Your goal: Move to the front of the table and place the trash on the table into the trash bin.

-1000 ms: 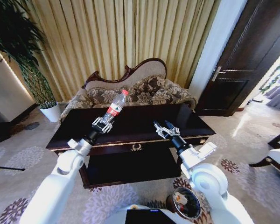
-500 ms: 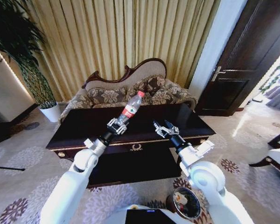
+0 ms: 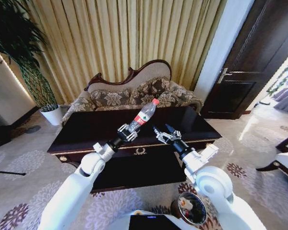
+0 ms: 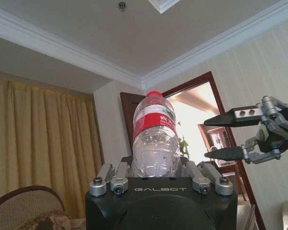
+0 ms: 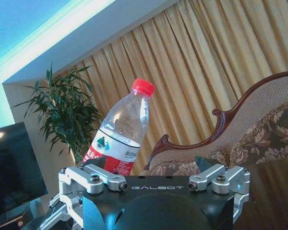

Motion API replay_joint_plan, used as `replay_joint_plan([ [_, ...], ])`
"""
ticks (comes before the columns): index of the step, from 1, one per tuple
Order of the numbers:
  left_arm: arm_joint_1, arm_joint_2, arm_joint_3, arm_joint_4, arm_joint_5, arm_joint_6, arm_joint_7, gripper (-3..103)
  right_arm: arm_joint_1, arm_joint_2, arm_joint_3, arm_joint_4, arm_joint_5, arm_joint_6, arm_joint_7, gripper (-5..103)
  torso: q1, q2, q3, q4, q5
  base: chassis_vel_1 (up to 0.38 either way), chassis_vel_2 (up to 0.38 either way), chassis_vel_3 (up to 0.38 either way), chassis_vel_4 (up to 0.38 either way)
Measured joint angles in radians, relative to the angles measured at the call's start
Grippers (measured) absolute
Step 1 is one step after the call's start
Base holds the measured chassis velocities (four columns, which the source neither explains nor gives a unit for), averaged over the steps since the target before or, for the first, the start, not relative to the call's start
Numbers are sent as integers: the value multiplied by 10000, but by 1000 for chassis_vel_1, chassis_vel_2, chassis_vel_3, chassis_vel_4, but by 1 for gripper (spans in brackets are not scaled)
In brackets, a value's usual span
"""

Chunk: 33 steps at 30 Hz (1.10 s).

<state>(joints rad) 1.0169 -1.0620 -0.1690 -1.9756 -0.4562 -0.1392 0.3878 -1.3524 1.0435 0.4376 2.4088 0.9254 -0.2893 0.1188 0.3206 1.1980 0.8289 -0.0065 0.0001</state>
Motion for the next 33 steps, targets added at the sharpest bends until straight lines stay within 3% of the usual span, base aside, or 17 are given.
replay_joint_plan([
  [33,141,541,930,-320,175,106,-28,42,-105,-49,-179,132,143,-29,0,100,0,0,0,0,-2,0,0,0,0],
])
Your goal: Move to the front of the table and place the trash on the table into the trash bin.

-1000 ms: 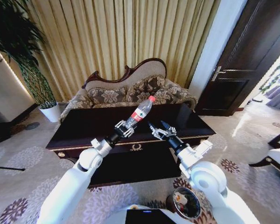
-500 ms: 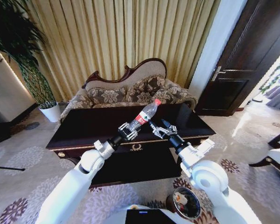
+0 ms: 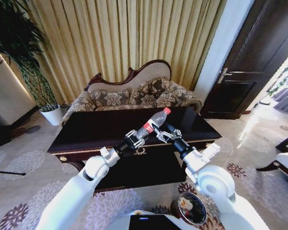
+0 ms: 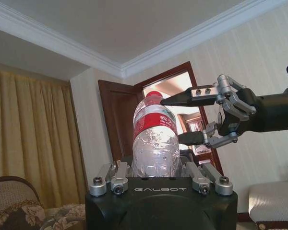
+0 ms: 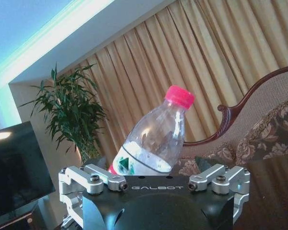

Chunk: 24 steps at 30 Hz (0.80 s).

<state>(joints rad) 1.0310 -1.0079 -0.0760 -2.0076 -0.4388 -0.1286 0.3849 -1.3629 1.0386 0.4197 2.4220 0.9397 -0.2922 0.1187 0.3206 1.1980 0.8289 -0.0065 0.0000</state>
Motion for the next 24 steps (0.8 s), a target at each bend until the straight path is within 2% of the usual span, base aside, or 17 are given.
replay_joint_plan([
  [8,-215,267,276,-61,-34,19,15,42,-35,-9,-229,-3,-83,-26,1,100,0,0,0,0,0,0,0,0,0],
  [24,-440,371,946,-114,-34,73,-36,41,-39,-13,-146,134,-163,-38,9,100,0,0,-1,-1,0,0,0,0,0],
])
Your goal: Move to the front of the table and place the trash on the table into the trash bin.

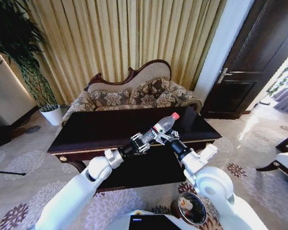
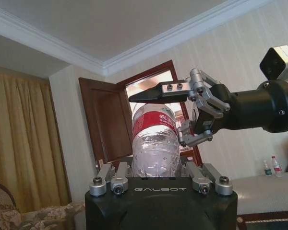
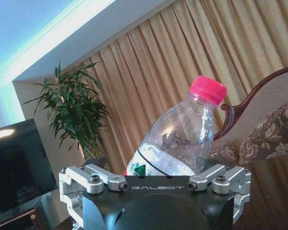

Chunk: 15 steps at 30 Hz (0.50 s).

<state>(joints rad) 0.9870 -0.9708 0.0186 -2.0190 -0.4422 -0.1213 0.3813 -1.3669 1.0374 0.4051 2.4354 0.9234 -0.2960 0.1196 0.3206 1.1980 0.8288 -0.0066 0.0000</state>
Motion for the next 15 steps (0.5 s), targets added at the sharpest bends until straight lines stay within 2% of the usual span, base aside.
replay_joint_plan([
  [6,2,29,-34,32,5,11,13,41,-4,16,-9,-52,-72,12,2,101,0,0,0,1,0,0,0,0,0],
  [7,4,30,-41,46,7,11,17,41,-3,23,-16,-64,-81,24,3,86,0,0,0,1,0,0,0,0,0],
  [9,3,30,-42,50,8,11,17,41,-3,29,-19,-70,-84,29,3,86,0,0,0,1,0,0,0,0,0],
  [12,-12,29,-34,61,16,21,16,41,-62,70,-32,-85,-131,58,4,70,0,0,0,0,0,0,0,0,0],
  [15,-13,33,-29,61,18,37,-5,41,-94,86,-39,-87,-151,66,2,65,0,0,1,0,0,0,0,0,0],
])
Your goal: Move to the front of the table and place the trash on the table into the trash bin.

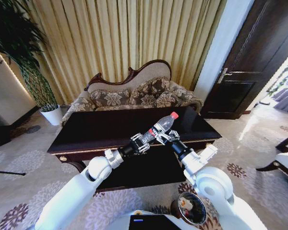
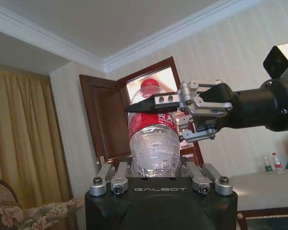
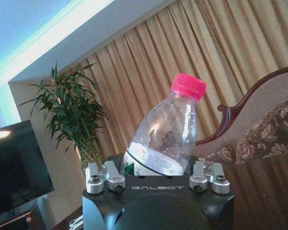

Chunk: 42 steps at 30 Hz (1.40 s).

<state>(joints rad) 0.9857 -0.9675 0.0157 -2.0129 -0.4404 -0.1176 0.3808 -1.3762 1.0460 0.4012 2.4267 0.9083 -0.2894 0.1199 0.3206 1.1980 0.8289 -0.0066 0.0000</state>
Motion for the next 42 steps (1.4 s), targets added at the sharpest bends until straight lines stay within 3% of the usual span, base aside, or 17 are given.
replay_joint_plan([
  [3,2,33,6,-54,8,42,-142,41,-55,52,-14,-4,-43,7,-8,54,0,0,0,0,0,0,0,0,0],
  [6,22,46,-53,-146,-5,140,-184,38,-77,96,-36,-3,-60,11,-18,51,0,0,0,0,0,0,0,0,0],
  [8,93,39,-115,-207,-46,229,-280,47,-93,137,-62,-31,-78,12,-41,45,0,0,0,0,0,0,0,0,0],
  [12,266,0,-233,-238,-55,242,-327,53,-103,156,-76,-79,-86,8,-59,38,0,0,0,0,0,0,0,0,0],
  [13,429,-15,-363,-268,-34,255,-330,64,-102,152,-41,-98,-100,11,-46,36,0,0,-1,1,1,0,0,0,0],
  [15,505,-26,-413,-289,-22,261,-330,64,-109,142,-20,-99,-101,9,-45,32,0,0,0,2,0,0,0,0,0],
  [16,602,-28,-479,-311,-11,267,-325,74,-128,125,29,-100,-102,9,-34,30,1,0,0,2,0,0,0,0,0],
  [19,718,-36,-580,-355,-8,280,-312,81,-175,114,89,-96,-101,8,-25,27,0,0,-1,1,0,0,0,0,0],
  [21,758,-37,-672,-422,-26,308,-295,91,-182,141,136,-87,-99,9,-20,27,0,0,-1,0,0,0,0,0,0],
  [24,827,-44,-785,-507,-82,331,-301,98,-175,179,200,-99,-99,16,-19,27,1,0,-1,0,0,0,0,0,0],
  [29,1249,-26,-1355,-859,-497,563,-591,100,-83,257,420,-218,-94,111,-14,27,0,0,-1,1,0,0,0,0,0],
  [32,1434,-33,-1819,-1135,-782,797,-974,100,90,285,531,-286,-57,177,-12,27,0,0,-1,0,0,0,0,0,0],
  [35,1757,-81,-2559,-1688,-1340,1155,-1888,100,361,421,644,-498,-83,227,-11,27,1,-1,0,1,-1,0,0,0,0],
  [36,1757,-81,-2559,-1688,-1340,1155,-1888,100,361,421,644,-498,-83,227,-11,27,1,-1,0,1,-1,0,0,0,0],
  [39,2274,-110,-3597,-2151,-1671,1538,-2750,100,439,706,745,-853,-613,246,-9,27,0,1,0,1,0,0,0,0,0],
  [41,2382,-109,-3764,-2234,-1684,1609,-2948,100,445,763,754,-948,-758,246,-9,27,0,1,-1,2,0,0,0,0,0],
  [42,2532,-124,-4018,-2376,-1666,1865,-3454,100,466,883,766,-1153,-1041,244,-9,27,0,0,-1,2,0,0,0,0,0],
])
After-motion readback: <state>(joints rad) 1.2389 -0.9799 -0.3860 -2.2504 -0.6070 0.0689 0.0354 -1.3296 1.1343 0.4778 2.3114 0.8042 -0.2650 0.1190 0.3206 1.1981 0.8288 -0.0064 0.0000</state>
